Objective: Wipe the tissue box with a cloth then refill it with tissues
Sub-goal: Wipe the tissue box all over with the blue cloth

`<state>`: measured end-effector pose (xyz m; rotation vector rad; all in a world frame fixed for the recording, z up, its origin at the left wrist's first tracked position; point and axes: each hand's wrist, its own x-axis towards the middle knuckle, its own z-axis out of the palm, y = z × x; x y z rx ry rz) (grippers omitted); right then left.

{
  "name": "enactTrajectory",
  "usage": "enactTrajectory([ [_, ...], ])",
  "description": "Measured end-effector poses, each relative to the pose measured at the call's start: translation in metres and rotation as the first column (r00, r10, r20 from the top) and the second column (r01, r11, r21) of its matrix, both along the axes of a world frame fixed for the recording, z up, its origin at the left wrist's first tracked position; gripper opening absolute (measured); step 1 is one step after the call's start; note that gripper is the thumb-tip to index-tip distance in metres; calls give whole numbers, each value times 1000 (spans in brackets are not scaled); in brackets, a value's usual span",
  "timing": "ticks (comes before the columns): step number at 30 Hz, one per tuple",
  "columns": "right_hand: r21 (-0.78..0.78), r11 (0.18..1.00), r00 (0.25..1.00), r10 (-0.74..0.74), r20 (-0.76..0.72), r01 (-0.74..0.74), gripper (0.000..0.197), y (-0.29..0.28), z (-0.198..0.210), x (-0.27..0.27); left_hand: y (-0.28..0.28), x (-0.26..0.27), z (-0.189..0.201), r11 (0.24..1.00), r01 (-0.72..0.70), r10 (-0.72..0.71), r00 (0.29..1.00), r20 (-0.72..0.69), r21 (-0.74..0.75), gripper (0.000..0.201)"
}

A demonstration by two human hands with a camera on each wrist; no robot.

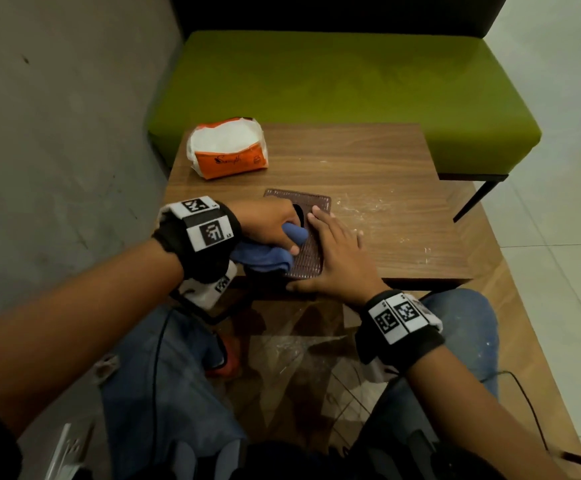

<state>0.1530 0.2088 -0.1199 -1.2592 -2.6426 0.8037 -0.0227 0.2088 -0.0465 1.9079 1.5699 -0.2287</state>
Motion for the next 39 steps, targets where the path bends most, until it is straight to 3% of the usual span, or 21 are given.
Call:
enactTrajectory([
  [3, -49, 994, 994, 96, 54, -94, 123, 15, 7, 5, 11, 5, 11, 986, 147, -150, 988, -37, -77, 19],
  [6, -45, 991, 987, 130, 98, -126, 124, 20, 10, 6, 12, 8, 9, 983, 171, -177, 980, -87, -68, 15],
  [8, 1, 996, 992, 86, 91, -86, 124, 13, 7, 0, 7, 9, -1, 994, 104, -100, 989, -106, 34, 18],
  [10, 7, 1000, 1000, 15, 21, -15, 124, 1, 2, -8, -2, 10, -15, 989, -57, 66, 996, -62, 135, 21],
  [13, -45, 998, 996, -43, -80, 39, 120, -7, -4, -14, -12, 11, -30, 938, -256, 256, 966, 34, 234, 31],
  [16, -8, 1000, 999, -4, -39, 3, 124, 2, -2, -8, -16, 9, -27, 959, -154, 146, 988, 49, 238, 24],
  [21, 6, 997, 996, 81, 42, -82, 128, 12, 4, -4, -13, 1, -8, 994, 17, -27, 995, 91, 112, 16],
  [25, -9, 991, 988, 130, 78, -130, 126, 17, 8, -3, -2, 3, 6, 984, 178, -177, 984, 7, -6, 14],
  [27, -10, 986, 981, 166, 97, -166, 125, 21, 10, -4, 5, 8, 10, 959, 274, -277, 960, -37, -72, 24],
  [30, -46, 976, 971, 215, 109, -211, 124, 29, 15, -3, 10, 11, 11, 935, 344, -352, 928, -125, -84, 24],
  [32, -60, 970, 960, 243, 137, -237, 125, 36, 21, -3, 7, 10, 7, 953, 302, -301, 949, -94, 1, 9],
  [36, 3, 969, 944, 239, 226, -246, 130, 41, 24, -8, -2, 6, -11, 979, 103, -99, 995, -30, 174, 21],
  [39, -85, 991, 990, 113, 88, -106, 142, 23, 16, -11, -4, 7, -18, 978, -21, 21, 1000, 3, 205, 15],
])
